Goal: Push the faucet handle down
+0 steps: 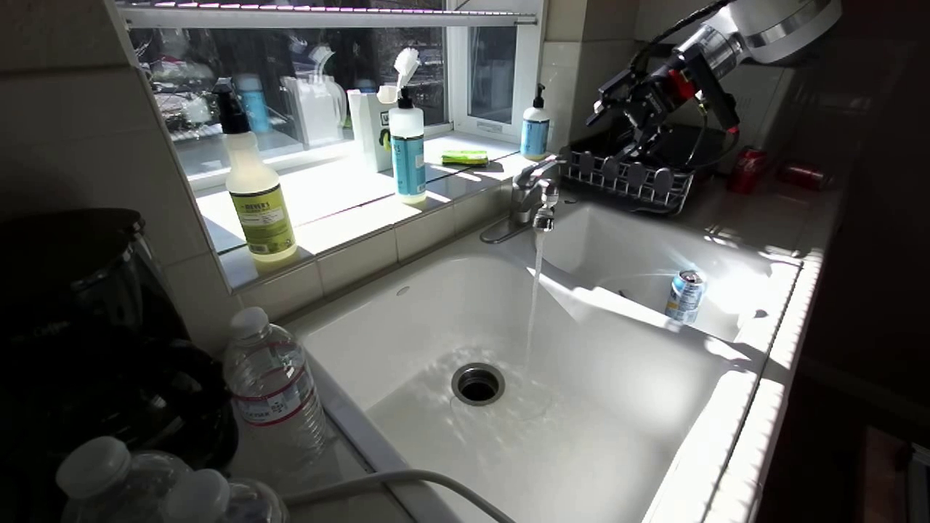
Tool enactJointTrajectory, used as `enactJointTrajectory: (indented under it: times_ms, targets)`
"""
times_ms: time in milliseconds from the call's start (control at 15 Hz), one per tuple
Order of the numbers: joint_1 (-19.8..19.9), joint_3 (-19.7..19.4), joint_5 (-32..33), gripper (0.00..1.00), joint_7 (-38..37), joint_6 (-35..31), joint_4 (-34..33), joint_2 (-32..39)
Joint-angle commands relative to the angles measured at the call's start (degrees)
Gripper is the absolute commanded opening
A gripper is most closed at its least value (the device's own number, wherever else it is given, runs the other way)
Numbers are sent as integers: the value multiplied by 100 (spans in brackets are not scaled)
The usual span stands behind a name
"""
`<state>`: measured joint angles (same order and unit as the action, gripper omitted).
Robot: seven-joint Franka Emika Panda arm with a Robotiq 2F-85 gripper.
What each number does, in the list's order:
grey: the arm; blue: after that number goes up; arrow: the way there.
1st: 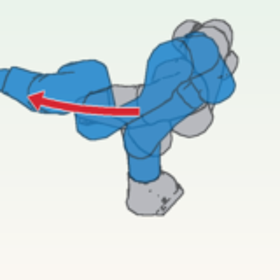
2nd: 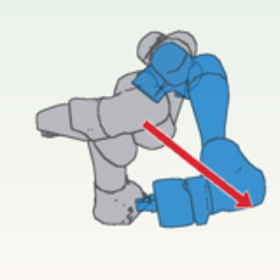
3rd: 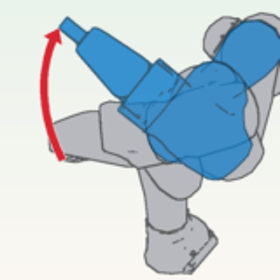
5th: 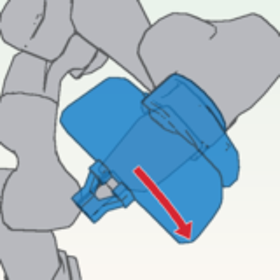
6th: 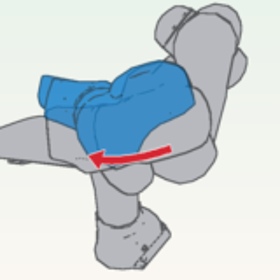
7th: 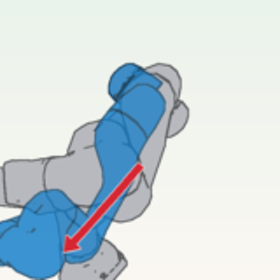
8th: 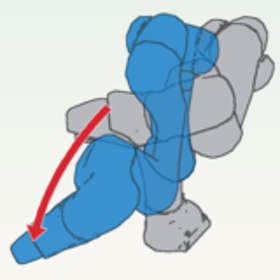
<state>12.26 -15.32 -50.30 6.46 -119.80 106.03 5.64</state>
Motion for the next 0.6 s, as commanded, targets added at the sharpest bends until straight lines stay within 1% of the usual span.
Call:
enactJointTrajectory:
  times_ms: [0,533]
  targets:
    - [220,92,-293,100,-69,301,-588,606]
    - [497,360,-1272,100,23,878,-1266,1378]
